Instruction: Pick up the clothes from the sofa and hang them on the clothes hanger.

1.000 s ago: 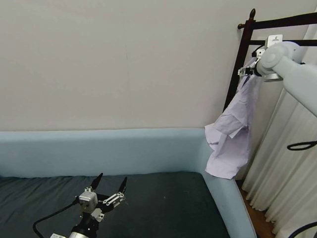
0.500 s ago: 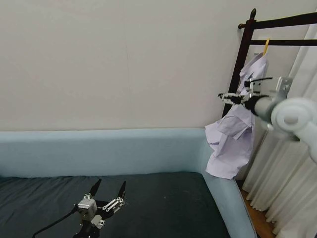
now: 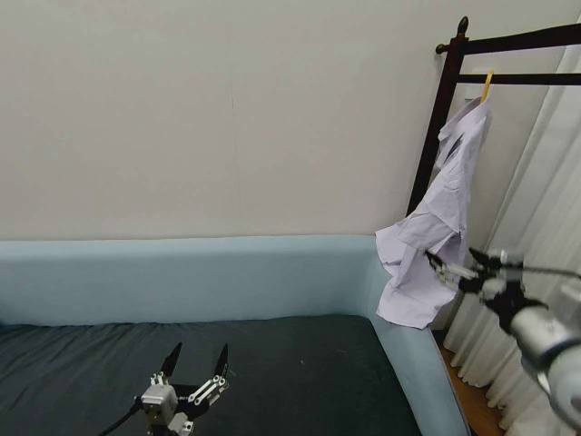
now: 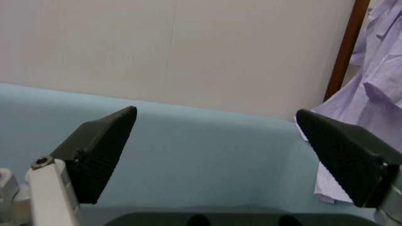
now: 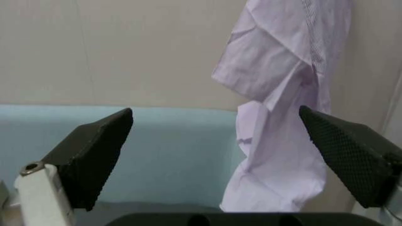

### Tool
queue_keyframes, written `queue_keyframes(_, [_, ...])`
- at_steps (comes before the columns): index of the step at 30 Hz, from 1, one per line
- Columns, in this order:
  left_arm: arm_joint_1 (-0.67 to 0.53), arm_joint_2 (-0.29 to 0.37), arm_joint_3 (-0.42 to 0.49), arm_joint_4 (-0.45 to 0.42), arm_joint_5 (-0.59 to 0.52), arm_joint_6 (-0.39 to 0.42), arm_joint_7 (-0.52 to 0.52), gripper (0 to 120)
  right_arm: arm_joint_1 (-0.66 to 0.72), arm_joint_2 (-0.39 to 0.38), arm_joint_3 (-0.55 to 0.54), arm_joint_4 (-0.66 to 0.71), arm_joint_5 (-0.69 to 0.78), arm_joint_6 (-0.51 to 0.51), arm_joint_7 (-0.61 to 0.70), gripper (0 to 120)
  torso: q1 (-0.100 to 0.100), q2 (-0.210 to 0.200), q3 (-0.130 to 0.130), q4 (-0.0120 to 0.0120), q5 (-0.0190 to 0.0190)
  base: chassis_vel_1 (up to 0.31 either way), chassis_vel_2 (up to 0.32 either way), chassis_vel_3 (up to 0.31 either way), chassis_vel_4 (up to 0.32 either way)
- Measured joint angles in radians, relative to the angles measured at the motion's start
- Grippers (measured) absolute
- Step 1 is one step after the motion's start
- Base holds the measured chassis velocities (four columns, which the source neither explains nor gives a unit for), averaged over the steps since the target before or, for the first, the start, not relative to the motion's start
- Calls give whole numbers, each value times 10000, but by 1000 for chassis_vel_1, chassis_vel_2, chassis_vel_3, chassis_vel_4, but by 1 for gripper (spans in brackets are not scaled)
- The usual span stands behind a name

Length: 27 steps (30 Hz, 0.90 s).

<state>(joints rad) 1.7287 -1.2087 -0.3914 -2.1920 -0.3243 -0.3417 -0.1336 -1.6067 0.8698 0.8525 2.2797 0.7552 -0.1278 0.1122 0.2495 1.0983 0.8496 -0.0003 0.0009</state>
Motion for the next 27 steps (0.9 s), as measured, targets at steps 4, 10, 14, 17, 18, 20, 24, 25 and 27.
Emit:
queue_keyframes(4, [514, -567, 62, 228, 637, -338, 3, 100, -2217, 2288, 608, 254, -2355, 1998, -1575, 100, 0, 0, 0, -5, -2, 0, 0, 0, 0])
queue_keyframes(10, [646, -901, 67, 417, 948, -416, -10, 100, -2706, 3179, 330, 73, -3260, 2748, -1912, 100, 1, -1, 1, 0, -2, 0, 0, 0, 0])
queue_keyframes(14, [740, -891, -48, 512, 1075, -620, -18, 100, -3042, 3676, -259, -442, -3645, 3522, -2161, 100, 2, -2, 3, 0, 1, 0, 0, 0, 0])
queue_keyframes(17, [790, -886, -76, 493, 1152, -709, -1, 100, -3140, 3800, -281, -539, -3741, 3740, -2196, 100, 2, -2, 2, 0, 0, 0, 0, 0, 0])
queue_keyframes(18, [767, -887, -78, 469, 1154, -710, 3, 100, -3145, 3828, -258, -575, -3755, 3801, -2202, 100, 2, -2, 2, 0, 1, 0, 0, 0, 0])
queue_keyframes(20, [711, -891, -79, 473, 1156, -699, 3, 100, -3134, 3831, -243, -597, -3774, 3822, -2203, 100, 2, -1, 2, 0, 0, 0, 0, 0, 0])
queue_keyframes(24, [632, -914, -85, 514, 1242, -621, -4, 100, -3122, 3814, -236, -667, -3867, 3830, -2203, 100, 3, -3, 3, -1, 0, 0, 0, 0, 0])
queue_keyframes(25, [625, -915, -85, 516, 1246, -609, -6, 100, -3113, 3804, -237, -674, -3870, 3827, -2202, 100, 2, -3, 3, 0, 0, 0, 0, 0, 0])
queue_keyframes(27, [621, -915, -85, 517, 1247, -600, -7, 100, -3102, 3793, -241, -678, -3869, 3814, -2196, 100, 2, -2, 3, 0, 0, 0, 0, 0, 0])
